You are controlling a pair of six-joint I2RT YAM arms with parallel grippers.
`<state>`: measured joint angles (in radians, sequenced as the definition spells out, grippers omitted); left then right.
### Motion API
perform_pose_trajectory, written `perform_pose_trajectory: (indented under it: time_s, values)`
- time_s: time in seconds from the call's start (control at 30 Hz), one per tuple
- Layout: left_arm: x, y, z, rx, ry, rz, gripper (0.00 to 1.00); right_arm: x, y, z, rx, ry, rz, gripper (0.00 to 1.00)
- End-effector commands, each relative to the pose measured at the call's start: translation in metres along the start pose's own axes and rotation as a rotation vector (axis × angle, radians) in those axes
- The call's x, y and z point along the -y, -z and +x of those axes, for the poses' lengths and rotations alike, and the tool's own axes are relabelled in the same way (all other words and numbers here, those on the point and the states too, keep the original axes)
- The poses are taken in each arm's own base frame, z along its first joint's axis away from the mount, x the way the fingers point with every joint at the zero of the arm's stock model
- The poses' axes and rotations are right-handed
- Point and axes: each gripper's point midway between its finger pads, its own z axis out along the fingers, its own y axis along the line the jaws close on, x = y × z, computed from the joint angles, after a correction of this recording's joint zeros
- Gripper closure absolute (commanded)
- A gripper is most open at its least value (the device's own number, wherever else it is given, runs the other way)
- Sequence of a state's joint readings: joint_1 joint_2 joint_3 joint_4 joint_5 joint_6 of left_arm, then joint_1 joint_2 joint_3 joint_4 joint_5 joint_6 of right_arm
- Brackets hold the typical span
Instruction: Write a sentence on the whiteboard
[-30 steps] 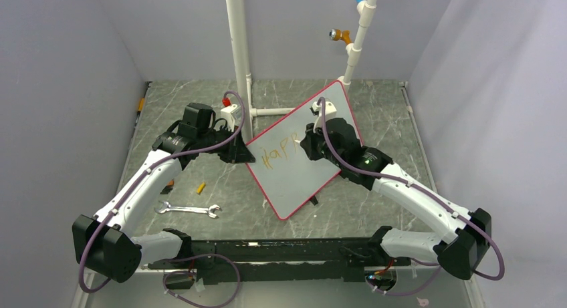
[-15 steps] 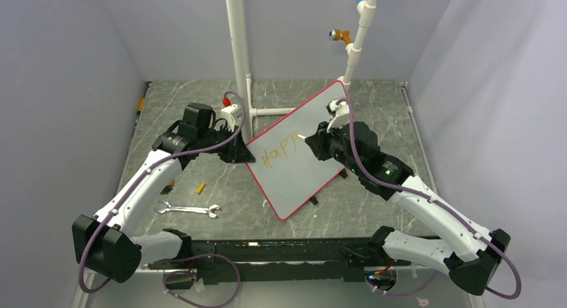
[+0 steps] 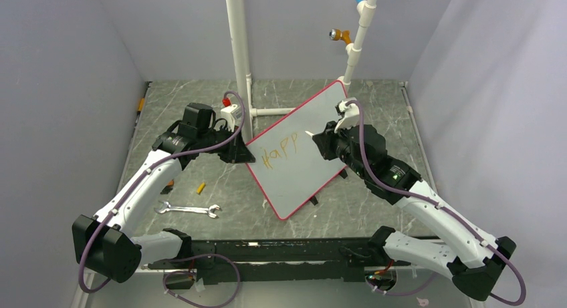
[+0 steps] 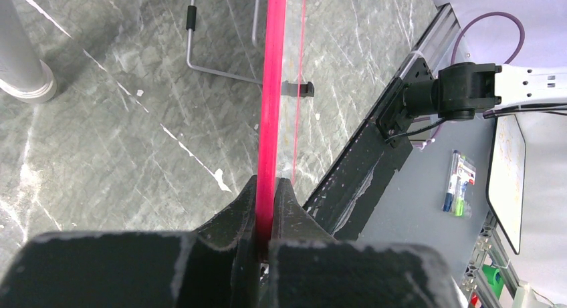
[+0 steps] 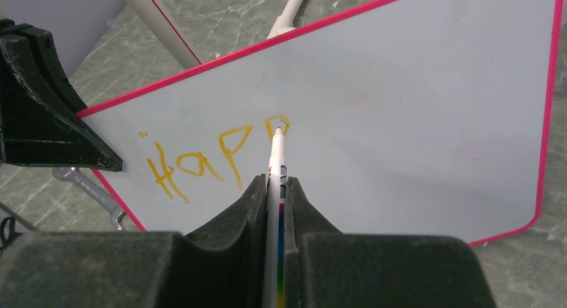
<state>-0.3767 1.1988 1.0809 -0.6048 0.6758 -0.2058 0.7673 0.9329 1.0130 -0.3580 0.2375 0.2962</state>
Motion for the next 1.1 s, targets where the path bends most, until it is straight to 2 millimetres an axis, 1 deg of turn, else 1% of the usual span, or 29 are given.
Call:
perform_pose_trajectory:
  time_s: [0.0,0.17,0.37,0.47,0.6,0.7,0.83,0.9,0.93,1.07]
  values:
    - [-0.045,0.010,-0.027,0.109,-0.193,-0.244,1.00,0.004,0.002,0.000,0.010,-0.013,0.015,1.00]
    - [-0.048,0.012,-0.025,0.111,-0.191,-0.273,1.00,0.004,0.004,0.003,-0.011,-0.027,0.020,1.00]
    - [-0.046,0.010,-0.024,0.117,-0.197,-0.276,1.00,0.006,0.007,0.006,0.001,-0.062,0.025,1.00]
    - [-0.046,0.010,-0.025,0.109,-0.193,-0.277,1.00,0.007,0.009,0.008,-0.001,-0.058,0.023,1.00]
    - [-0.045,0.015,-0.027,0.125,-0.201,-0.291,1.00,0.012,0.011,0.008,0.004,-0.029,0.040,1.00]
    - [-0.047,0.018,-0.027,0.129,-0.204,-0.311,1.00,0.011,0.009,0.008,-0.006,-0.008,0.036,1.00]
    - [-0.049,0.016,-0.026,0.122,-0.202,-0.315,1.00,0.007,0.007,0.006,0.004,0.006,0.016,1.00]
    - [-0.049,0.015,-0.025,0.119,-0.202,-0.318,1.00,0.010,0.006,0.003,0.020,0.010,0.028,1.00]
    - [-0.049,0.015,-0.024,0.117,-0.204,-0.316,1.00,0.011,0.005,0.001,0.033,0.012,0.033,1.00]
    - [-0.046,0.014,-0.024,0.117,-0.210,-0.313,1.00,0.012,-0.005,0.004,0.039,0.025,0.042,1.00]
